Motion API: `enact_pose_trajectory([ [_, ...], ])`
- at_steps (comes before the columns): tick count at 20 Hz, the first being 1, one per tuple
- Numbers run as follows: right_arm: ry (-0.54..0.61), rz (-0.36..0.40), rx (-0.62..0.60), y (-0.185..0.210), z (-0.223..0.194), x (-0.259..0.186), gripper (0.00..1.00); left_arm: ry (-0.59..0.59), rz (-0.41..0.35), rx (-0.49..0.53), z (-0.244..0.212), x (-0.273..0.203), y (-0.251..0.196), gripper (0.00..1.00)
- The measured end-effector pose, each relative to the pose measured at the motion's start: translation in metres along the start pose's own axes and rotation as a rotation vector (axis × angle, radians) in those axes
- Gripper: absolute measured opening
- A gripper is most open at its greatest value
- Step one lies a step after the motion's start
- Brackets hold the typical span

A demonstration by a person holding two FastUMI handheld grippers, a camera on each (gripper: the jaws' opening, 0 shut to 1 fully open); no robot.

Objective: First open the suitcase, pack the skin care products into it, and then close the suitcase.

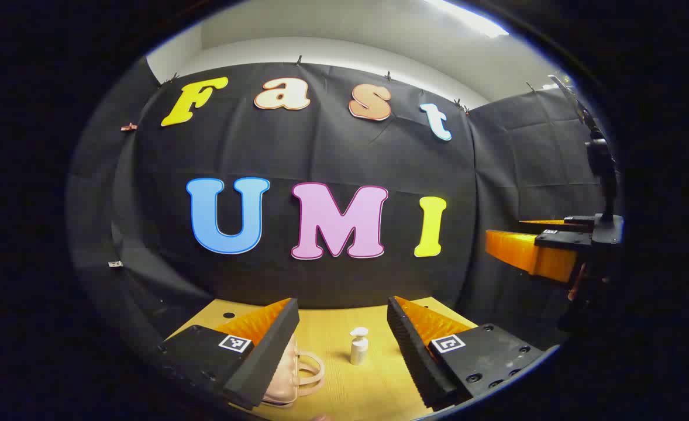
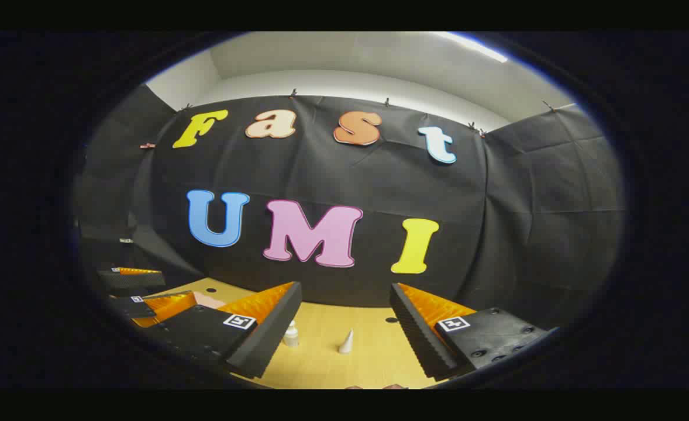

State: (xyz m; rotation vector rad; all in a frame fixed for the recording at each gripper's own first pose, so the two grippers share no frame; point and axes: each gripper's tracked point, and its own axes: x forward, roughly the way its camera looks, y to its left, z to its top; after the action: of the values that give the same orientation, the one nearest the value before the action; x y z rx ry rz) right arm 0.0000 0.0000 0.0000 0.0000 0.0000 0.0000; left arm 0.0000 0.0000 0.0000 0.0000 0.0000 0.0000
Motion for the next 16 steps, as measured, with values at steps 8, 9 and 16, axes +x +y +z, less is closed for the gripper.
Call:
enact_pose_trajectory([
  [8, -0.037, -0.041, -0.063, -0.005, 0.007, -0.015, 0.96, 0.043, -0.031, 0.000, -0.021, 0.007, 0.004, 0.96],
  [9, -0.037, -0.037, -0.063, -0.002, 0.006, -0.016, 0.96, 0.037, -0.032, 0.005, -0.019, 0.006, 0.004, 0.96],
  [16, -0.018, -0.026, -0.030, 0.010, -0.003, -0.013, 0.96, 0.030, -0.025, 0.015, -0.018, 0.005, 0.017, 0.96],
])
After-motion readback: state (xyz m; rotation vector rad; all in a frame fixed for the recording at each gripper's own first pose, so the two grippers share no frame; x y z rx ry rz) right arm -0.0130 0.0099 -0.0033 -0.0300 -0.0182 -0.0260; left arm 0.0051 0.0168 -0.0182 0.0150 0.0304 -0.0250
